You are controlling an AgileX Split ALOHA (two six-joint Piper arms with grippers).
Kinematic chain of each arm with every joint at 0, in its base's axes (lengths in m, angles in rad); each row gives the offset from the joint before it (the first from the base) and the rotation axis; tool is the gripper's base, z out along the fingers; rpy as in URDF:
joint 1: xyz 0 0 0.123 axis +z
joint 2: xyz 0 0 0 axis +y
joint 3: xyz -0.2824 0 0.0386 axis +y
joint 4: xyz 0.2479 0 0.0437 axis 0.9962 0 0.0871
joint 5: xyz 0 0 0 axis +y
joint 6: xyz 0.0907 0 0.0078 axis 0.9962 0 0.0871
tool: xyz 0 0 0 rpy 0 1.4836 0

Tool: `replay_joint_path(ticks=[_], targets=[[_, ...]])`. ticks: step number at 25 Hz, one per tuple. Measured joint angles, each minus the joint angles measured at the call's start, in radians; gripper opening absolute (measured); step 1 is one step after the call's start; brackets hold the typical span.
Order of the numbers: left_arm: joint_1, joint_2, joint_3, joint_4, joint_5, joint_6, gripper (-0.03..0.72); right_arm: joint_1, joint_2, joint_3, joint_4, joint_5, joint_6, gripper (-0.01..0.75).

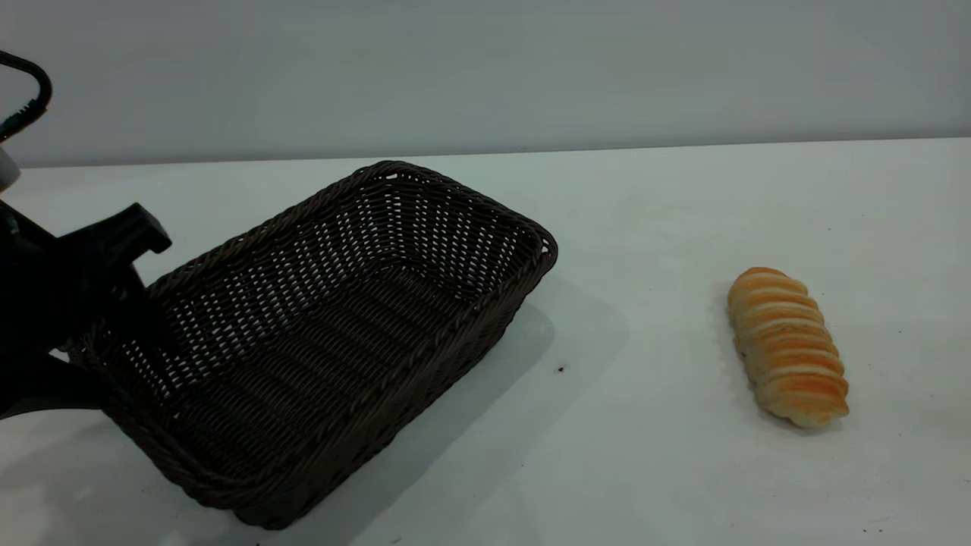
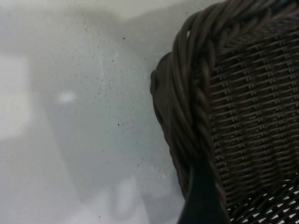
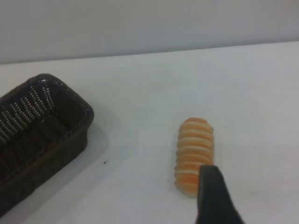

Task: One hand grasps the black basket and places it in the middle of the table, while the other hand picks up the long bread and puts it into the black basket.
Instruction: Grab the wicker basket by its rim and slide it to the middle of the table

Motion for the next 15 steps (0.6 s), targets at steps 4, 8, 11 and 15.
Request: replay_joint_path(ticks=[4, 8, 11, 15], targets=[[0.000, 0.000, -0.001, 0.002, 0.019, -0.003, 0.585, 0.000, 0.000, 0.007, 0.001, -0.001, 0.000, 0.419], [-0.002, -0.009, 0.000, 0.001, 0.094, 0.004, 0.585, 0.003, 0.000, 0.008, 0.003, -0.001, 0.000, 0.419], [-0.002, -0.048, 0.001, 0.000, 0.106, 0.018, 0.585, 0.011, 0.000, 0.008, 0.003, -0.001, 0.000, 0.419], [-0.002, -0.075, 0.001, 0.000, 0.109, 0.021, 0.585, 0.012, 0.000, 0.008, 0.003, -0.002, 0.000, 0.419]])
